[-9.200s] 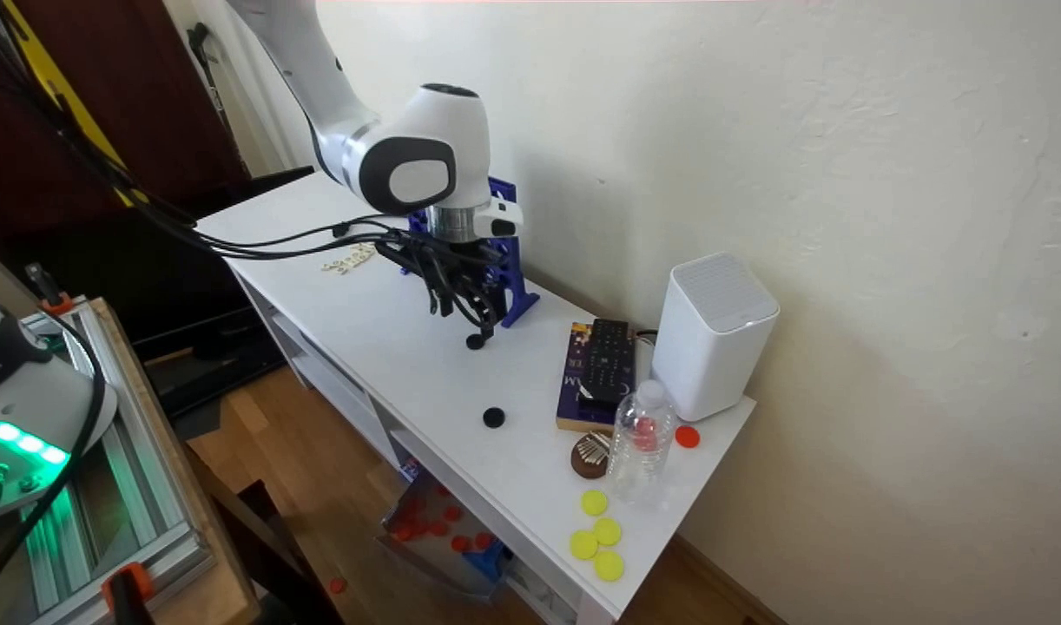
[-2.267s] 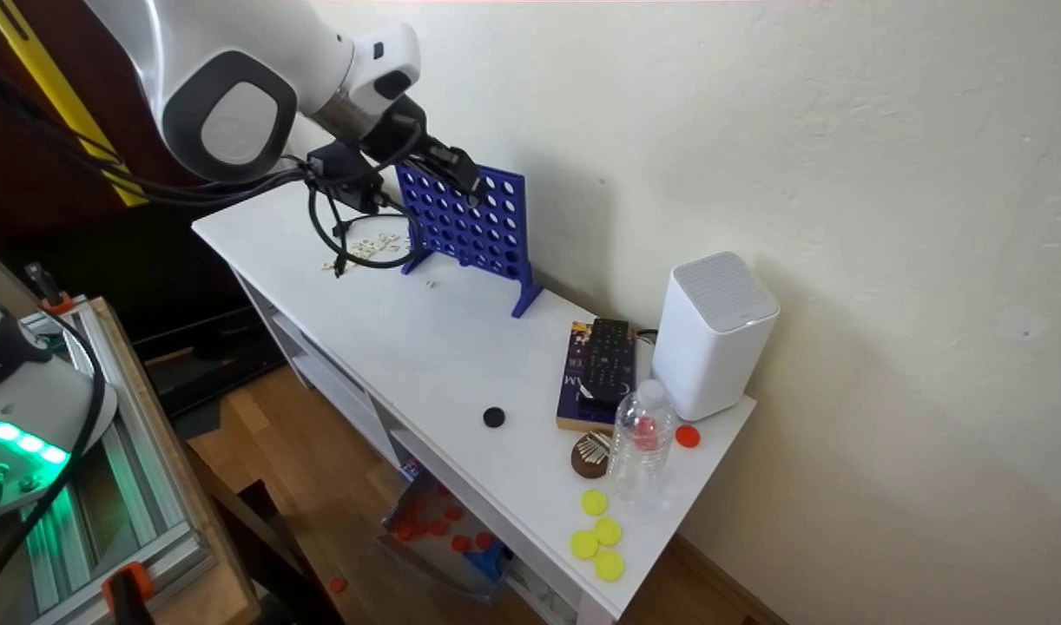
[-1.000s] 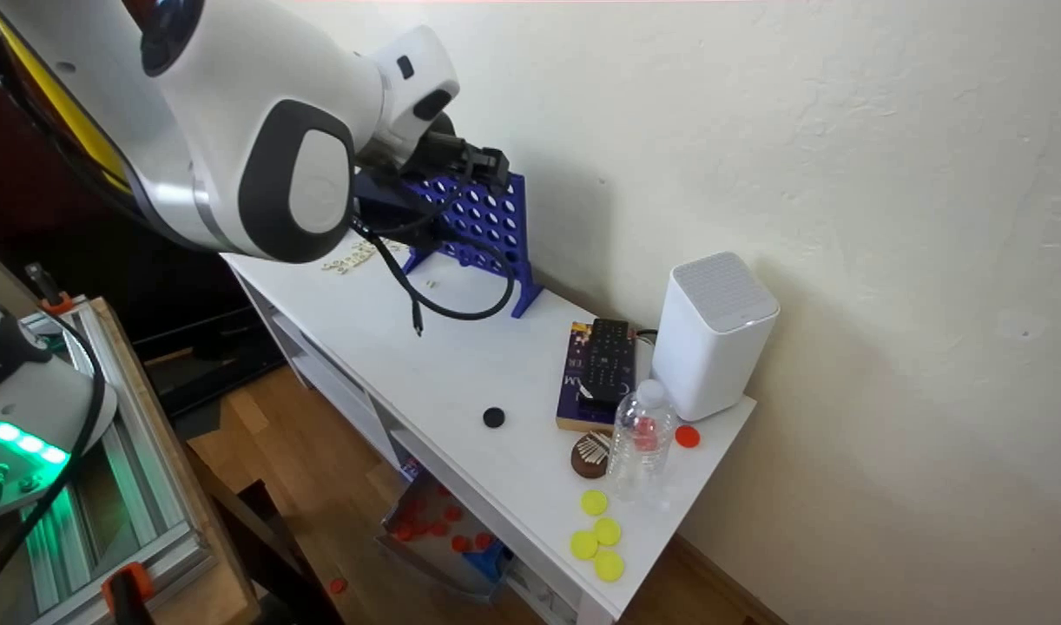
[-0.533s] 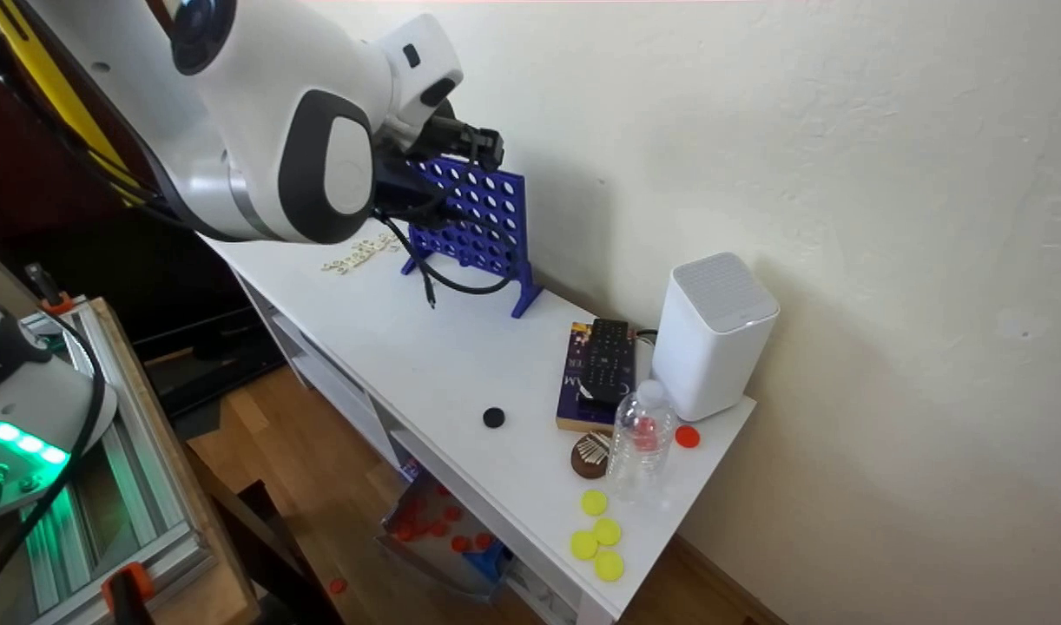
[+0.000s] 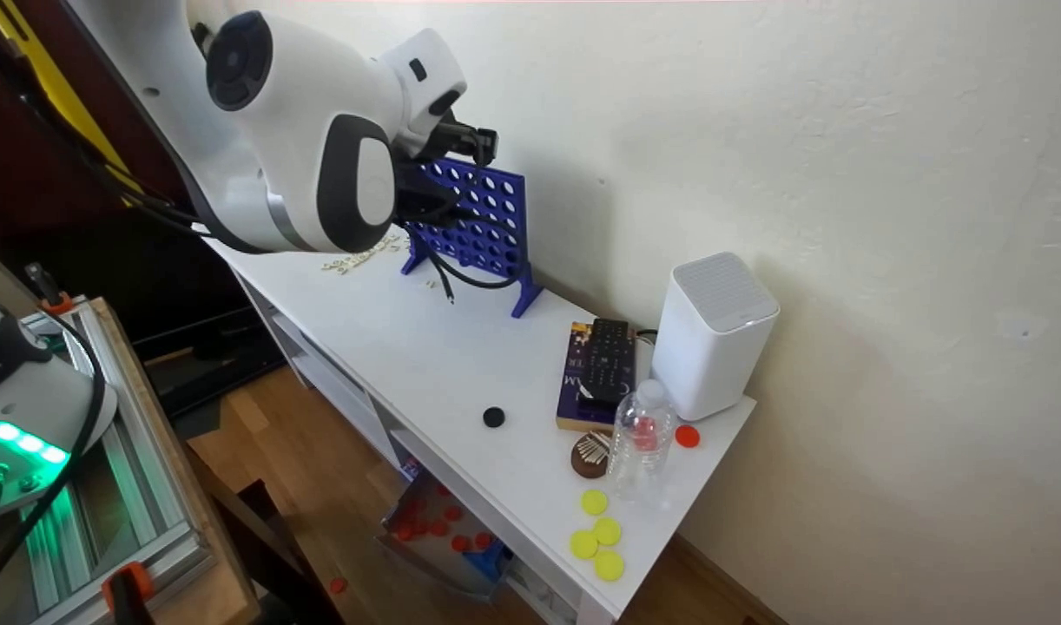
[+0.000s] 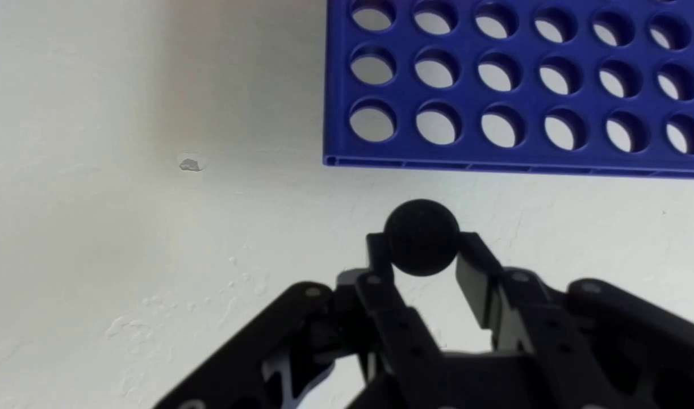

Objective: Put the black circle into the blue object

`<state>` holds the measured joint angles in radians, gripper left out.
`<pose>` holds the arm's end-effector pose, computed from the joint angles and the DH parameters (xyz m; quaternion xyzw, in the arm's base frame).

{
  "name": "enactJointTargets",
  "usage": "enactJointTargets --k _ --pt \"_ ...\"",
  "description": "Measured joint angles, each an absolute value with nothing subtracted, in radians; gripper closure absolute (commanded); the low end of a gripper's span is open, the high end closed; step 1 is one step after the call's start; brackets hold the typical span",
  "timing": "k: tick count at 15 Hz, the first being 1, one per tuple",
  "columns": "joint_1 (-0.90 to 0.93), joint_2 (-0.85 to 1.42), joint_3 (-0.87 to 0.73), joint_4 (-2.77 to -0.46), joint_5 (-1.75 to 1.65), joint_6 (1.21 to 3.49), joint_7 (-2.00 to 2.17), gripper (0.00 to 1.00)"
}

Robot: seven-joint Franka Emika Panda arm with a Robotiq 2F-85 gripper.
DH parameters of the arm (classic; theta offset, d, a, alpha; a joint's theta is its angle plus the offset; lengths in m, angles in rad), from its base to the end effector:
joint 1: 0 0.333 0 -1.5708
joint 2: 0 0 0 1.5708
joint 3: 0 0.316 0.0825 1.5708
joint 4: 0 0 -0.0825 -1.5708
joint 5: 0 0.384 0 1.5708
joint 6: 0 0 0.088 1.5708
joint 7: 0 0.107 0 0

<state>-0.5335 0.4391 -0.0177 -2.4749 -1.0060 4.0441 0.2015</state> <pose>0.4425 -0.1346 0.2470 -0.8564 -0.1532 -0.4875 0.0735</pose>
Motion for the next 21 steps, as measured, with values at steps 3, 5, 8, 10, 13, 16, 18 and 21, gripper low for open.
enactJointTargets --k 3,5,8,10,13,16,18,21 --pt "-0.499 0.472 -0.045 -2.449 -1.005 4.064 0.202 0.9" --pt "-0.486 0.488 -0.056 -2.436 -1.003 4.078 0.202 0.9" --pt "-0.477 0.505 -0.066 -2.42 -1.002 4.096 0.202 0.9" --pt "-0.476 0.515 -0.07 -2.413 -1.001 4.11 0.202 0.9" --pt "-0.475 0.528 -0.076 -2.402 -0.998 4.123 0.202 0.9" --pt "-0.475 0.541 -0.079 -2.391 -0.992 4.132 0.202 0.9" --pt "-0.475 0.549 -0.08 -2.385 -0.989 4.136 0.202 0.9" --pt "-0.475 0.561 -0.084 -2.371 -0.987 4.146 0.202 0.9"
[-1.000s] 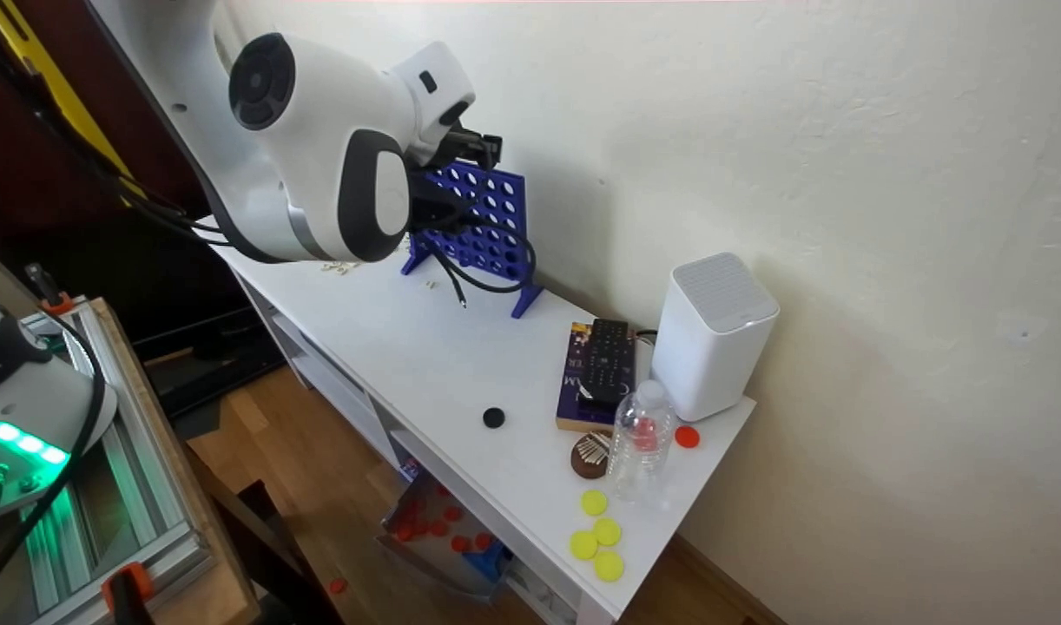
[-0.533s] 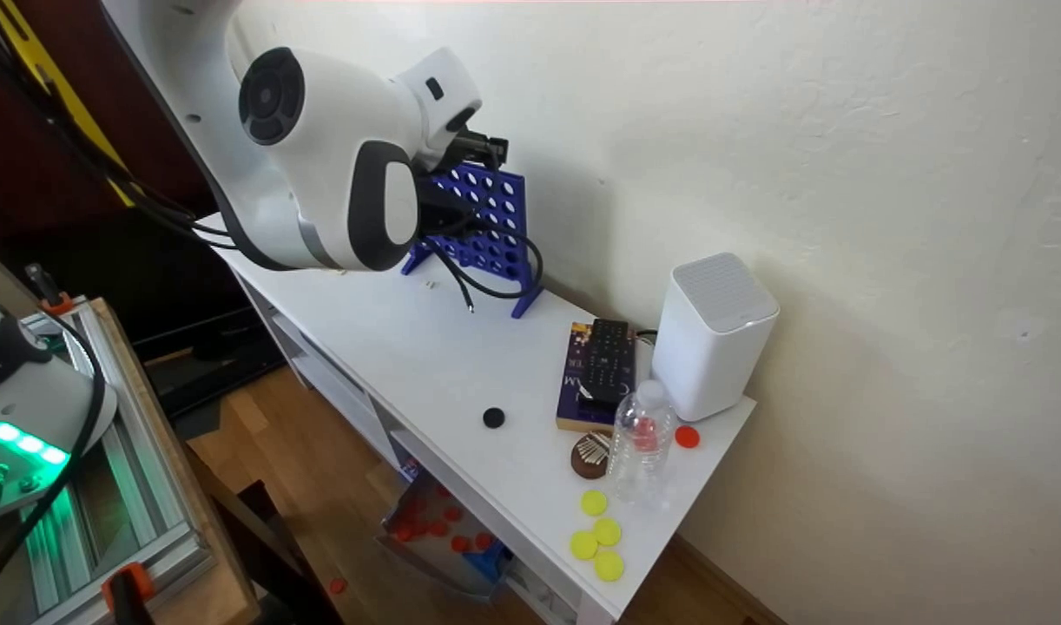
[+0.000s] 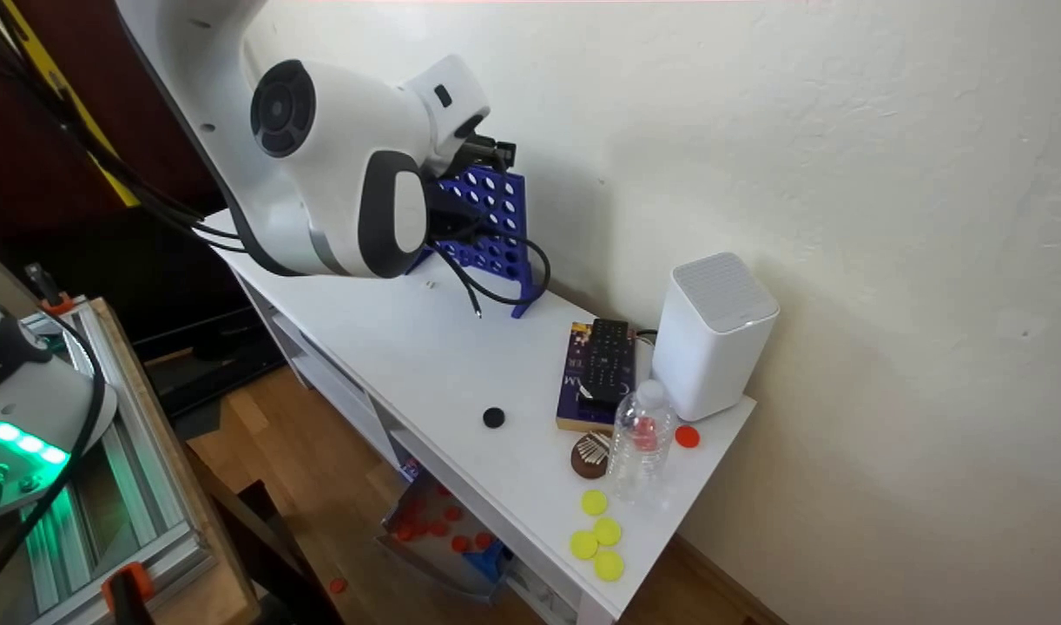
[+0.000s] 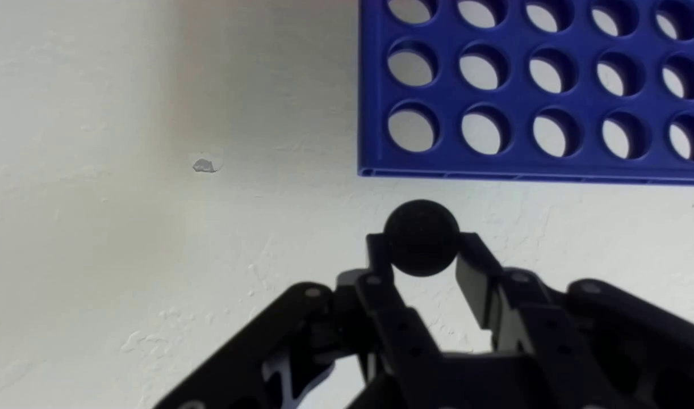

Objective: Put the black circle into the blue object

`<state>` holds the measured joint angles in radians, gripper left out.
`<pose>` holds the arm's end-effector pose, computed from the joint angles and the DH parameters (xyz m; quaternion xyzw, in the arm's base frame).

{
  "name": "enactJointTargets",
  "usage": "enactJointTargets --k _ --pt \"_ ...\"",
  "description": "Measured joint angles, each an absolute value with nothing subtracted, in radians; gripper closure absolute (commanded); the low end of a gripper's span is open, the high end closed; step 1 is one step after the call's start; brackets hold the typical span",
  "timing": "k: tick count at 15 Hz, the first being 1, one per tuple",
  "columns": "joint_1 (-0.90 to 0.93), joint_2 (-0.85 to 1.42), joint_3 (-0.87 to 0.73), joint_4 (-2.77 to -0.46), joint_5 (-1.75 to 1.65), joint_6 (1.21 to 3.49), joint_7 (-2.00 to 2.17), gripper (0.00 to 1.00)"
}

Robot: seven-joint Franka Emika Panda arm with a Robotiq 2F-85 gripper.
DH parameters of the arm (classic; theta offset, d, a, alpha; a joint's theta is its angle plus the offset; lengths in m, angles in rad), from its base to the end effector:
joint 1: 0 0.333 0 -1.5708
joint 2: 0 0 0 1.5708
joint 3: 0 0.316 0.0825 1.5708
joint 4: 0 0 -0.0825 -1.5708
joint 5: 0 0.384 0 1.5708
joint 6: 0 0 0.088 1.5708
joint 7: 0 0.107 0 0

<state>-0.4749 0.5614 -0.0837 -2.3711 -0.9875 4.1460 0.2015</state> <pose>0.4582 -0.1495 0.2260 -0.8403 -0.1519 -0.5141 0.0802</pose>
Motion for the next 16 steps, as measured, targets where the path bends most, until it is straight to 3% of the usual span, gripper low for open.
enactJointTargets --k 16 --pt "-0.463 0.612 -0.09 -2.333 -0.984 4.166 0.202 0.9"
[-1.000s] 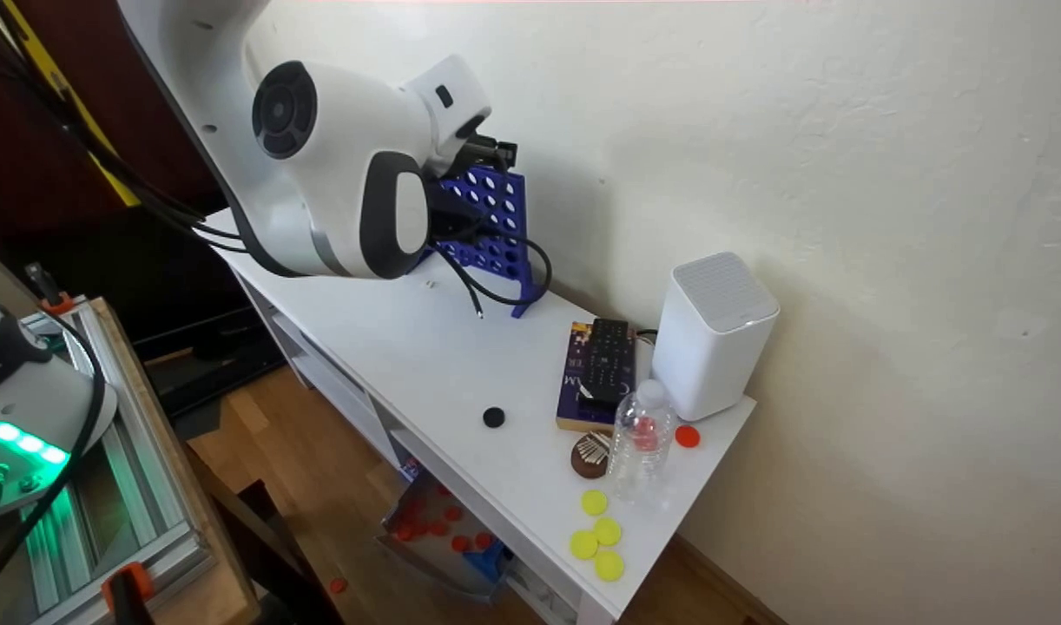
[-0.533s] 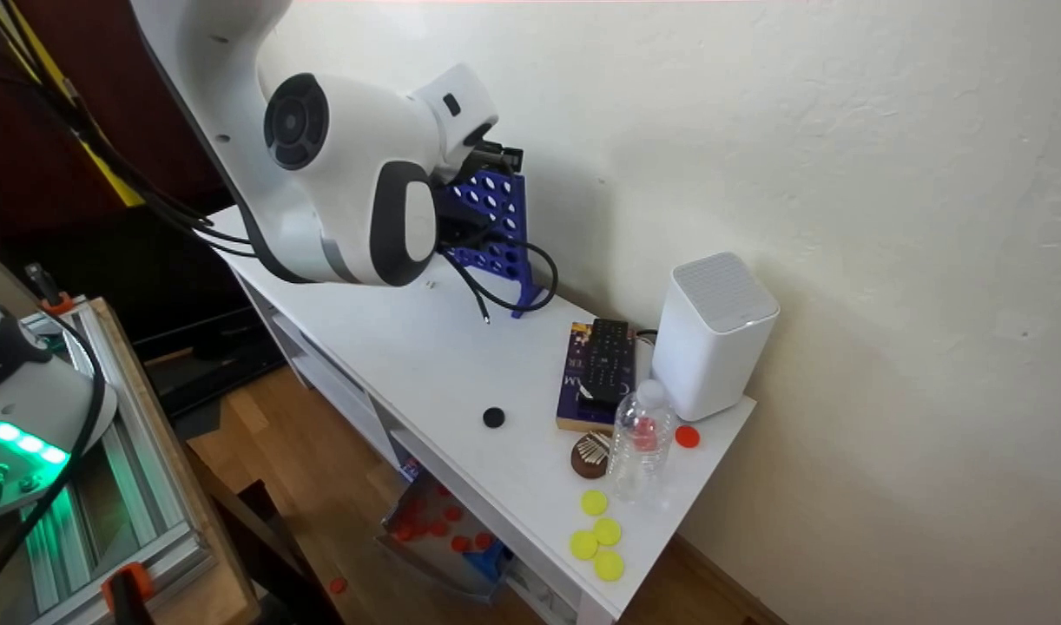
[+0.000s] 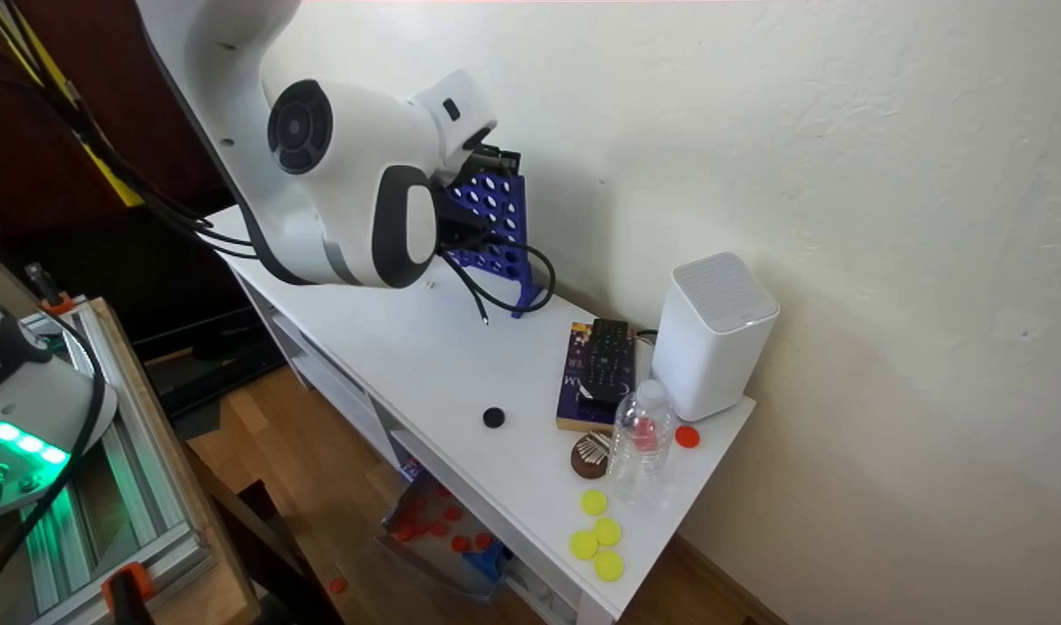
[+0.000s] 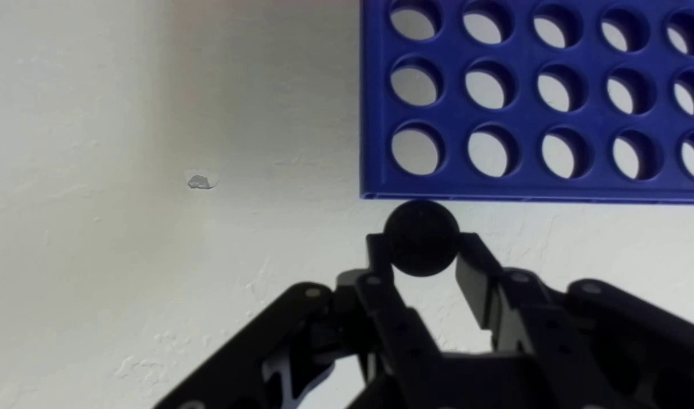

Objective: Put the black circle into the blue object

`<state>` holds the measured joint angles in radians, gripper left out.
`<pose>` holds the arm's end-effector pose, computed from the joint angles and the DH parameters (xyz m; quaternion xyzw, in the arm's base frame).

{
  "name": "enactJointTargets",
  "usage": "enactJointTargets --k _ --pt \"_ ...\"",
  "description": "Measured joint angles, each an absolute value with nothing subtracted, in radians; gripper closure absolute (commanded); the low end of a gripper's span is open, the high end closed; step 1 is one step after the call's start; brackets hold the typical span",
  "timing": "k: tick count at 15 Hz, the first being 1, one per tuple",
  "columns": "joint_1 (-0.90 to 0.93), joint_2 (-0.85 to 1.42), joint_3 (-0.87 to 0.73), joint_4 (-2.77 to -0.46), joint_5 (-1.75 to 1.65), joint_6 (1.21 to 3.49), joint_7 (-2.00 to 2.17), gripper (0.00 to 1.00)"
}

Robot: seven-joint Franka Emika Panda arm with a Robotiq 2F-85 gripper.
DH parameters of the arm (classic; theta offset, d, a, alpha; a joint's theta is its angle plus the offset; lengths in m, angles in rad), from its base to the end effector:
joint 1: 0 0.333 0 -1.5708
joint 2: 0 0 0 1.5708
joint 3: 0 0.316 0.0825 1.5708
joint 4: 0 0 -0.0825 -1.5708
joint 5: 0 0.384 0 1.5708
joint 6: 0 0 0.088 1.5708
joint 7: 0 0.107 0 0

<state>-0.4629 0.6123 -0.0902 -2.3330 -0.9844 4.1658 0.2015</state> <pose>0.4642 -0.1504 0.2128 -0.8383 -0.1537 -0.5159 0.0860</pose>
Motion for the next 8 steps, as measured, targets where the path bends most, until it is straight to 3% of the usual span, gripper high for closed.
enactJointTargets --k 8 --pt "-0.44 0.626 -0.09 -2.314 -0.95 4.186 0.202 0.9"
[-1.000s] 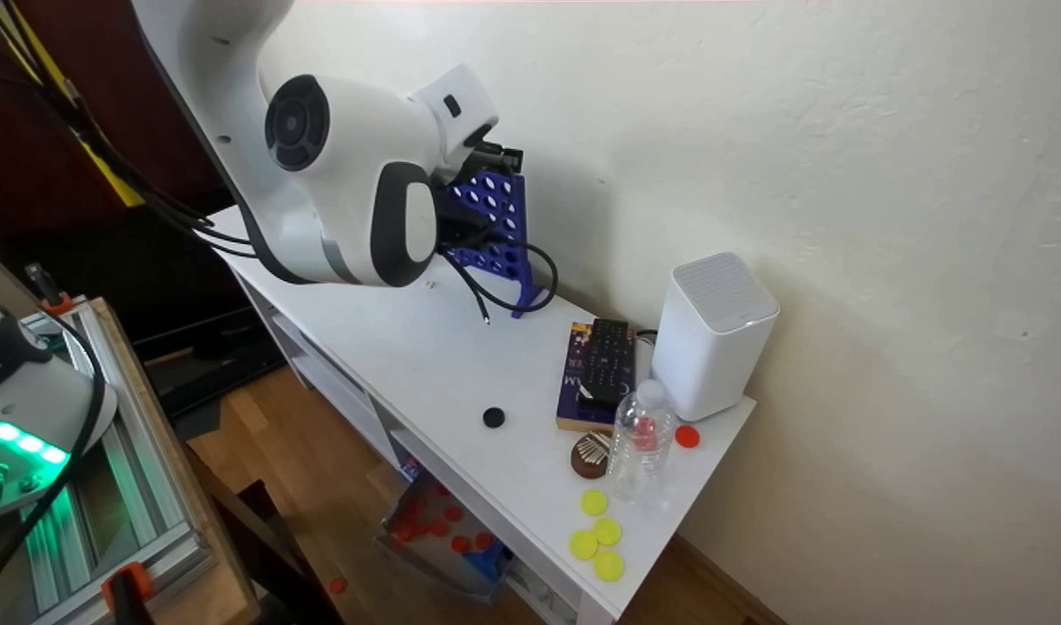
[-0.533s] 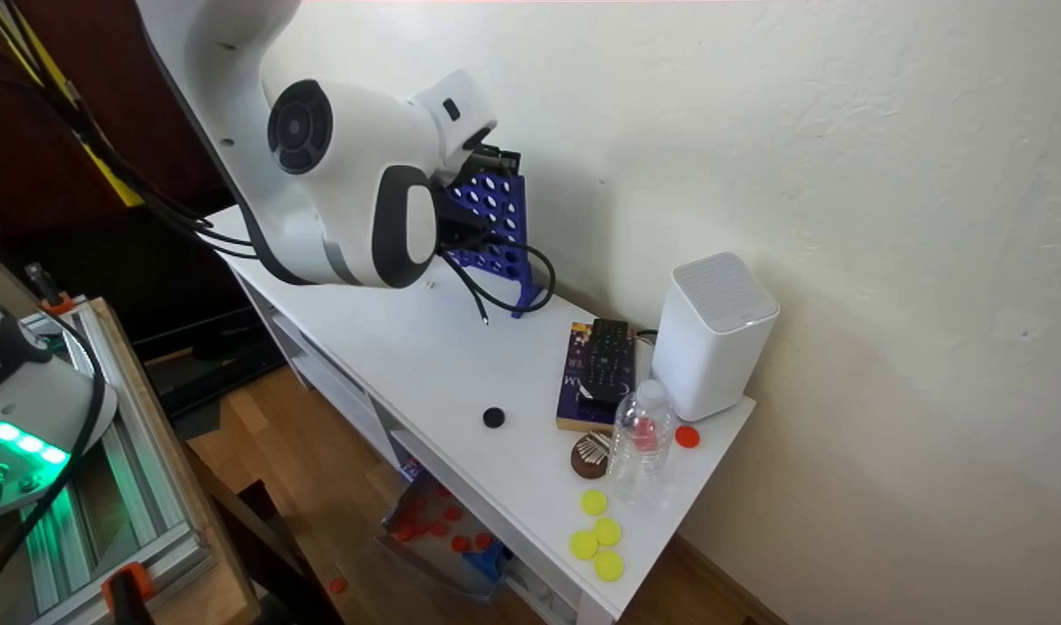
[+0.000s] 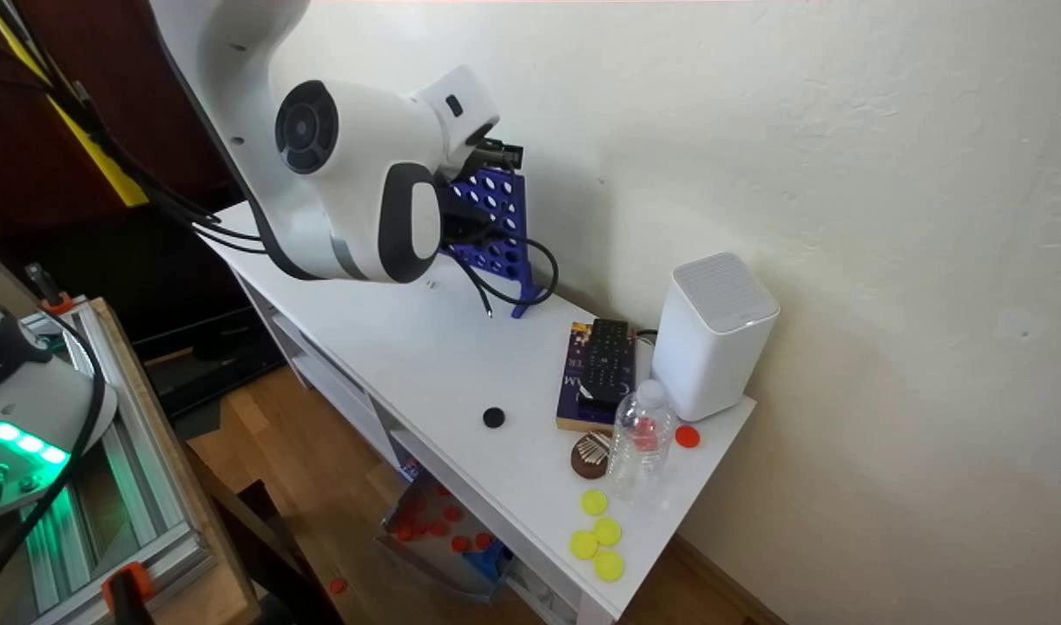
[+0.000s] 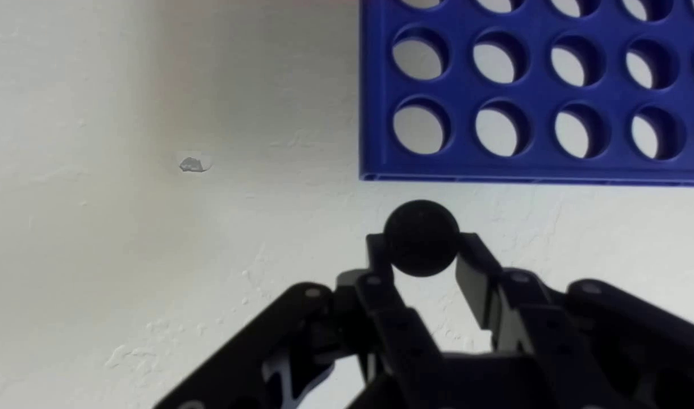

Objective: Put the black circle into the blue object

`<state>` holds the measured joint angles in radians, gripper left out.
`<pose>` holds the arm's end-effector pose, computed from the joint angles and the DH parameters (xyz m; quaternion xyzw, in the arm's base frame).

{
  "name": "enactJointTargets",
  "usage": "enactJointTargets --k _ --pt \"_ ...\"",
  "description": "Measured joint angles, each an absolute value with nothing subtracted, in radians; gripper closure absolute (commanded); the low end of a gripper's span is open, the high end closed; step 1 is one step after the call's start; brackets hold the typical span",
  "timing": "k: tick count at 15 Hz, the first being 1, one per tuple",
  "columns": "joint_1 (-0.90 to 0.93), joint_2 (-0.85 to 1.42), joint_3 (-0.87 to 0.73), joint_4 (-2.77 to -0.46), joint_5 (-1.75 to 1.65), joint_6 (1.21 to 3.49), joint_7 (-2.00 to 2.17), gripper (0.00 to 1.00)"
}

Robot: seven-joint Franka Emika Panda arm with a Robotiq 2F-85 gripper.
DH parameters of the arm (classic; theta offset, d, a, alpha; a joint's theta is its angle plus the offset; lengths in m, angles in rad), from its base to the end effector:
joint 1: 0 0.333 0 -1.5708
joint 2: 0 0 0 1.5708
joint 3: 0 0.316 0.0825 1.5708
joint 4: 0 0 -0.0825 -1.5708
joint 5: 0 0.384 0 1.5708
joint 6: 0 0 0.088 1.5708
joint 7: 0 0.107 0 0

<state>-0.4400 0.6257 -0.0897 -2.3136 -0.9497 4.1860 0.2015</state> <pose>0.4730 -0.1457 0.2143 -0.8311 -0.1499 -0.5285 0.0866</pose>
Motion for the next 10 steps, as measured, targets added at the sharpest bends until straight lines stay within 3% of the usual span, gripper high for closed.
enactJointTargets --k 10 --pt "-0.413 0.65 -0.09 -2.309 -0.906 4.194 0.192 0.9"
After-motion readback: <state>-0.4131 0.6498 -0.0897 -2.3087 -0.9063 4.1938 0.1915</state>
